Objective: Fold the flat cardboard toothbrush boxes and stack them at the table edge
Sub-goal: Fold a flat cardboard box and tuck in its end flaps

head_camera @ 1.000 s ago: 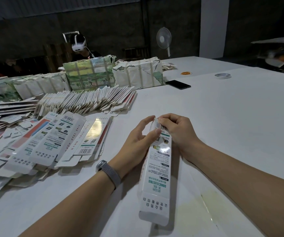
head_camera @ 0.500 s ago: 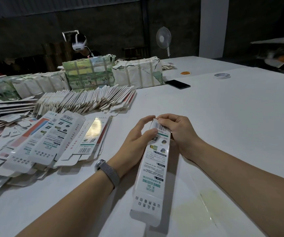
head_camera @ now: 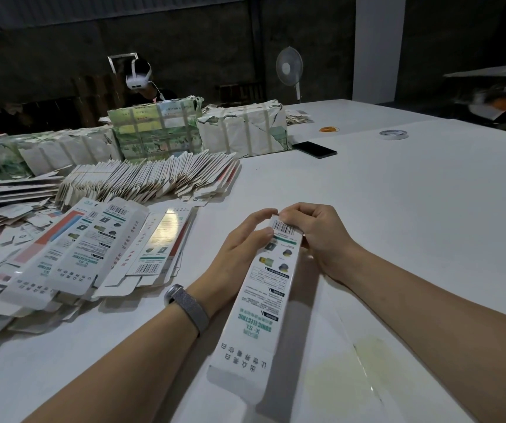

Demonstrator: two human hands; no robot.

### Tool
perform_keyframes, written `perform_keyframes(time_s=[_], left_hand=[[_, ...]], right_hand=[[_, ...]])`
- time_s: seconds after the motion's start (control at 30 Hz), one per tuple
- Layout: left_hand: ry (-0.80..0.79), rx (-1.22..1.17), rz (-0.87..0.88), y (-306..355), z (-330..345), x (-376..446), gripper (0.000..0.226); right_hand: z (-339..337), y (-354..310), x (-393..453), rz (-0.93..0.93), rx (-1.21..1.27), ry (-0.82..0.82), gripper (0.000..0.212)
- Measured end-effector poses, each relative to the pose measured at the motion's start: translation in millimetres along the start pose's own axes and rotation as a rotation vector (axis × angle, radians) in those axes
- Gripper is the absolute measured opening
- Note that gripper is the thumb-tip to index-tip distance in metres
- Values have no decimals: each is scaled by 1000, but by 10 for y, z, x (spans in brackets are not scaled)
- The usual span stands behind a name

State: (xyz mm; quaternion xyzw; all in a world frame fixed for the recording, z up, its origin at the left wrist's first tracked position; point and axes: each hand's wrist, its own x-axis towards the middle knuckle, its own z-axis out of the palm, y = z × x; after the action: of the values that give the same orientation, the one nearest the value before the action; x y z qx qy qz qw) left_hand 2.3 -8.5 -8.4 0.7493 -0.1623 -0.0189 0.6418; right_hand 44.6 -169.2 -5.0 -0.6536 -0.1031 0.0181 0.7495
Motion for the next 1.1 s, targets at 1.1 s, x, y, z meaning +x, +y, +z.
perform_keyframes(time_s=[1.1], left_hand=[[113,-224,105,-159,25,90,25]], right_hand=[[-23,98,28,-77,1,-101,11]])
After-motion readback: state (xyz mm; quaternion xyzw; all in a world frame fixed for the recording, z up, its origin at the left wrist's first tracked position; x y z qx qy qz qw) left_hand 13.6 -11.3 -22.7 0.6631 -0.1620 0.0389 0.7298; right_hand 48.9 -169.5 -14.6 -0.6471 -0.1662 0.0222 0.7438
